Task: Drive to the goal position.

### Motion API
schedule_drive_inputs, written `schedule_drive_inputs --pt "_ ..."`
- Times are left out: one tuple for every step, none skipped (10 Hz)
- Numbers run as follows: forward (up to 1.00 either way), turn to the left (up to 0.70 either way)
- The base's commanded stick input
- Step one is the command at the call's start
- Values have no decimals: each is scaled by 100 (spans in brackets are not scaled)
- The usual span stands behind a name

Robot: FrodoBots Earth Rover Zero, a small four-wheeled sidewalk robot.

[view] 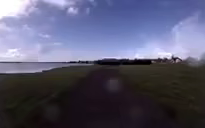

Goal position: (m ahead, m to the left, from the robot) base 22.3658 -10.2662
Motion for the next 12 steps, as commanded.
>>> schedule_drive_inputs --pt "70 0" --pt "70 0" --pt "70 0" --pt "70 0" --pt "70 0" --pt "70 0" --pt "70 0" --pt "70 0" --pt "70 0" --pt "70 0" --pt "70 0" --pt "70 0"
